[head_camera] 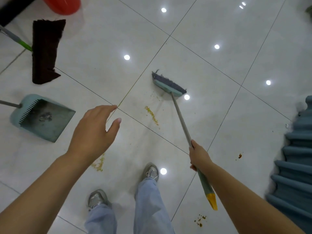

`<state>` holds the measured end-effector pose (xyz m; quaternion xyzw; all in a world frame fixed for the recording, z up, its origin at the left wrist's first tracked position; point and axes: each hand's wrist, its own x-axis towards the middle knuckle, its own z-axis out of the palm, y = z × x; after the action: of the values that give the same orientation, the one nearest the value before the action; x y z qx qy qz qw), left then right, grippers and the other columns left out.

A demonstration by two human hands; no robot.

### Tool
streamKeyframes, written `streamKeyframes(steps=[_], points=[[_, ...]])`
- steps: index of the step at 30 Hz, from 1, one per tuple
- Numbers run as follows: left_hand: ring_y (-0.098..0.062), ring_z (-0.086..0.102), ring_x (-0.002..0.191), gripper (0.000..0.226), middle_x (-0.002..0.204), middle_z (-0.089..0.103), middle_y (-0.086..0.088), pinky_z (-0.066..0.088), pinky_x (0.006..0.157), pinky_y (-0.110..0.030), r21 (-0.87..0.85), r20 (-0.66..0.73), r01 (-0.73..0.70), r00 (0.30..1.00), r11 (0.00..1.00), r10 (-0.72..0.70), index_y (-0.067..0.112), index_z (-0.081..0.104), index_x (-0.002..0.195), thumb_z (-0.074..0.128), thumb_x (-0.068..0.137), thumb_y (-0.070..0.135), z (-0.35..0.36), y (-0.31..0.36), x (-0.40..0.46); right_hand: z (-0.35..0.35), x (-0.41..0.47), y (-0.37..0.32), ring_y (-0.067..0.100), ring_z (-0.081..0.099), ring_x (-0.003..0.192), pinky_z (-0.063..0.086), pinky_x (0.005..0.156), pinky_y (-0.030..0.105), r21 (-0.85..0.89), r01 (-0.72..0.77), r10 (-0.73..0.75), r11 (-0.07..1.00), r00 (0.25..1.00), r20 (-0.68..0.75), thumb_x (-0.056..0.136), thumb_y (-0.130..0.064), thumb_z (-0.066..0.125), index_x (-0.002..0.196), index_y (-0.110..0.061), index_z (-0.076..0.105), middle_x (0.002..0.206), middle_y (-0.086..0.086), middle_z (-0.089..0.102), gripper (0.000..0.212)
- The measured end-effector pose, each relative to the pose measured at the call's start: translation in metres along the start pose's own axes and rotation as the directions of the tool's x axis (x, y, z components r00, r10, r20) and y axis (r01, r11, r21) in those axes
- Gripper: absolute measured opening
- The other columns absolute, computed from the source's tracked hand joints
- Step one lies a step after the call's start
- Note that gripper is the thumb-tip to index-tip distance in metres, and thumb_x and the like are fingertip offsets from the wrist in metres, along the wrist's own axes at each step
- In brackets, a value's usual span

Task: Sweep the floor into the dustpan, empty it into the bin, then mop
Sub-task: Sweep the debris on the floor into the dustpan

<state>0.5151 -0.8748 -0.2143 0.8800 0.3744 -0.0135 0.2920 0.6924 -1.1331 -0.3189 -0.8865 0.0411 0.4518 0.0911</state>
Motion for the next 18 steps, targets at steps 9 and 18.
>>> streamKeyframes(steps=[9, 18], points=[[-0.026, 0.052, 0.119, 0.052, 0.135, 0.055, -0.003, 0.044, 0.091, -0.038, 0.103, 0.059, -0.071, 0.996, 0.992, 0.065, 0.016, 0.046, 0.139, 0.047, 0.093, 0.040, -0.013, -0.025, -0.013, 0.014, -0.088, 0.075, 0.015, 0.046, 0.046, 0.045, 0.040, 0.022, 0.046, -0.028, 0.023, 0.999, 0.994, 0.111, 0.103, -0.031, 0.036, 0.144, -0.038, 0.036, 0.072, 0.010, 0.054, 0.042], [-0.030, 0.054, 0.116, 0.061, 0.129, 0.059, -0.008, 0.044, 0.097, -0.043, 0.214, 0.145, -0.307, 0.949, 0.927, 0.281, 0.010, 0.047, 0.136, 0.037, 0.088, 0.045, -0.072, -0.098, -0.044, 0.057, -0.135, 0.071, 0.020, 0.049, 0.050, 0.044, 0.039, 0.023, 0.303, -0.070, 0.104, 0.950, 0.990, -0.096, 0.104, -0.028, 0.035, 0.143, -0.038, 0.038, 0.072, 0.017, 0.057, 0.040]])
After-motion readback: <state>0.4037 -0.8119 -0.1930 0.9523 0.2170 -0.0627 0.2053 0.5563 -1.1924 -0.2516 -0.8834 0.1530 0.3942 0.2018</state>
